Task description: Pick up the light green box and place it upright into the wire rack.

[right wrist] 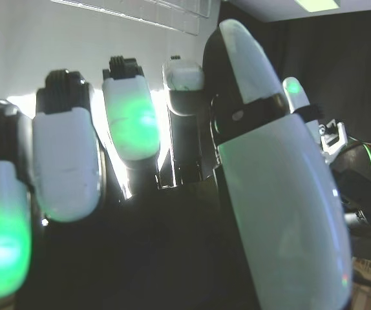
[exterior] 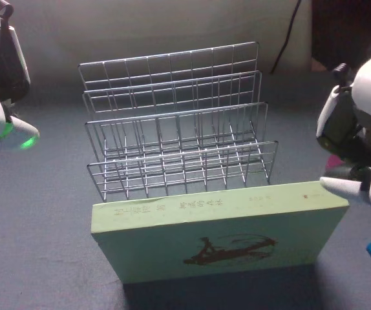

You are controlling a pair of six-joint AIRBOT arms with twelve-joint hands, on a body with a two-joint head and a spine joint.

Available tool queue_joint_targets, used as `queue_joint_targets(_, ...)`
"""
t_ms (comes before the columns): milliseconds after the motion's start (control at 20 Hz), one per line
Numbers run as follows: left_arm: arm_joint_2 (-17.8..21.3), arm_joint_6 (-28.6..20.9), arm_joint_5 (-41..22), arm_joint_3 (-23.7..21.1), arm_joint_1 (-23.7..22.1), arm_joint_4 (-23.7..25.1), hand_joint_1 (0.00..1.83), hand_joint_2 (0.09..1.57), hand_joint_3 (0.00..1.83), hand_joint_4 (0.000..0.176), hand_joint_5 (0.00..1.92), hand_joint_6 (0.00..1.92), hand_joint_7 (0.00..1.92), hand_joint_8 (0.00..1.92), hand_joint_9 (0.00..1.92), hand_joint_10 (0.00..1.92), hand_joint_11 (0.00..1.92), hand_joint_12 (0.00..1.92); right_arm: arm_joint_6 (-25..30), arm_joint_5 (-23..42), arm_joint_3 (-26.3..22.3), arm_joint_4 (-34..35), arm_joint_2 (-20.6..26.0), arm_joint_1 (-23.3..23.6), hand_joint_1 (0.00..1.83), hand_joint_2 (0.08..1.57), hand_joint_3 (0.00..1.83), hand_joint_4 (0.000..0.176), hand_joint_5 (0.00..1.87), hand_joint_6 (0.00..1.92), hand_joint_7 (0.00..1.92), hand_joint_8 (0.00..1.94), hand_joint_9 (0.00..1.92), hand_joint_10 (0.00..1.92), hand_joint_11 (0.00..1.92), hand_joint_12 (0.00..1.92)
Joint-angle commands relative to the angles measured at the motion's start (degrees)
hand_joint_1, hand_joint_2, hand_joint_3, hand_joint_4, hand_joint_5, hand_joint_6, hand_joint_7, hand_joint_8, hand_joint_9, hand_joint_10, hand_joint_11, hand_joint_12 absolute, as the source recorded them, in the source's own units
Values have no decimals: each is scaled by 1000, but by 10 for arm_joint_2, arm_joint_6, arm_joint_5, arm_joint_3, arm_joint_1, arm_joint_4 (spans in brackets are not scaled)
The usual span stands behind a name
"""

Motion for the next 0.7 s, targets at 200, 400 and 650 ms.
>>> queue_joint_targets(200,1,2,-30,0,-7,34,226,1114,17,116,237,5,212,2,196,12,0,707,9,13,-1,-54,-1,9,56,1140,6,15,144,5,149,4,106,6,0,500)
queue_joint_targets(400,1,1,-26,0,-7,34,229,1117,13,115,243,6,221,4,196,9,0,702,40,-28,-1,-57,-23,14,55,1141,3,14,140,2,145,1,105,3,0,523)
queue_joint_targets(650,1,3,-28,2,-7,34,232,1124,8,116,249,4,224,3,199,6,0,729,73,-100,16,-36,-100,34,122,1127,0,14,130,0,131,0,95,0,0,520)
